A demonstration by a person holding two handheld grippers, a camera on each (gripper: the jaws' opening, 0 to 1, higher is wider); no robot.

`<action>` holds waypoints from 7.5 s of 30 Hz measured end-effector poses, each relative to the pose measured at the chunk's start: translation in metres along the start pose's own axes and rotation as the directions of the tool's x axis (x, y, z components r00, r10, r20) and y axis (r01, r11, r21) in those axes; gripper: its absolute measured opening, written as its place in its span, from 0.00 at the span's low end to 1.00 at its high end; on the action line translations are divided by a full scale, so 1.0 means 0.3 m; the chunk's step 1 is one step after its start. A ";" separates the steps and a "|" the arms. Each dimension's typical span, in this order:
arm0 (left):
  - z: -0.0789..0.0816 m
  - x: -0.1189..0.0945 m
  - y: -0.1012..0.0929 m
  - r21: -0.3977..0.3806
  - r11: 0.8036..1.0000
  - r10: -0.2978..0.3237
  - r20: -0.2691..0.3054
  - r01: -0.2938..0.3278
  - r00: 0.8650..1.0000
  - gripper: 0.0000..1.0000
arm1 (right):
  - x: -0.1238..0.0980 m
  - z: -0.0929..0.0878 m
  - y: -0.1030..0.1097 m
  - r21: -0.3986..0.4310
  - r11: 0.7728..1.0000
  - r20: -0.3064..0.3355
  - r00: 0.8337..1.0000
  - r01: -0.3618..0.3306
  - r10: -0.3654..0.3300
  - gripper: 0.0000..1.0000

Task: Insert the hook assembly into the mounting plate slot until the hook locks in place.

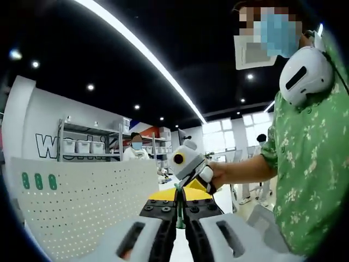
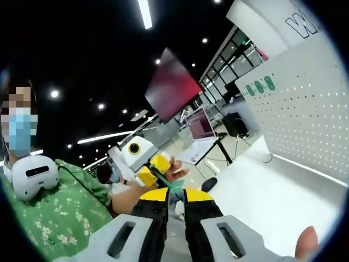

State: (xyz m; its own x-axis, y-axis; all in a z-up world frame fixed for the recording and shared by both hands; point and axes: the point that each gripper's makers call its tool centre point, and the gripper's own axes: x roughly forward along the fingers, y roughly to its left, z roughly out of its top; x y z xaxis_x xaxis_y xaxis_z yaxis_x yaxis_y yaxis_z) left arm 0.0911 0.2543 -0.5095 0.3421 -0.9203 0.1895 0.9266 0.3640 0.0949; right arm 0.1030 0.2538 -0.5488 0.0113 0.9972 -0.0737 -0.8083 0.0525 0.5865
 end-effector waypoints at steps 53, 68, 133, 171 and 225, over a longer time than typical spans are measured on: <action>-0.200 -0.024 0.119 0.221 0.945 0.303 -0.326 -0.240 0.895 0.02 | -0.013 0.062 -0.084 -0.321 0.863 0.088 0.919 0.391 -0.384 0.00; -0.185 -0.044 0.158 0.171 0.935 0.350 -0.281 -0.312 0.894 0.02 | -0.031 0.058 -0.110 -0.412 0.795 0.087 0.888 0.445 -0.452 0.06; -0.102 0.016 0.258 0.034 0.881 0.464 -0.246 -0.471 0.851 0.02 | -0.317 0.076 -0.160 -0.445 0.586 0.233 0.720 0.677 -0.654 0.98; -0.040 0.049 0.512 0.073 0.792 0.607 -0.189 -0.606 0.771 0.02 | -0.377 0.084 -0.212 -0.410 0.588 0.247 0.706 0.697 -0.664 0.97; -0.036 0.105 0.806 0.117 0.674 0.738 -0.153 -0.729 0.657 0.02 | -0.405 0.115 -0.297 -0.379 0.580 0.241 0.682 0.721 -0.691 0.96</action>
State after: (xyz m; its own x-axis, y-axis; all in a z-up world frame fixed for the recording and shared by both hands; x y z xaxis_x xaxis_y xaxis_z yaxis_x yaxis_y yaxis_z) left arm 0.3277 0.3118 -0.4912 0.9326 -0.3582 0.0449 0.3566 0.9334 0.0402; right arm 0.1940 0.1297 -0.5642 0.7078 0.6565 -0.2608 -0.6836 0.7297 -0.0183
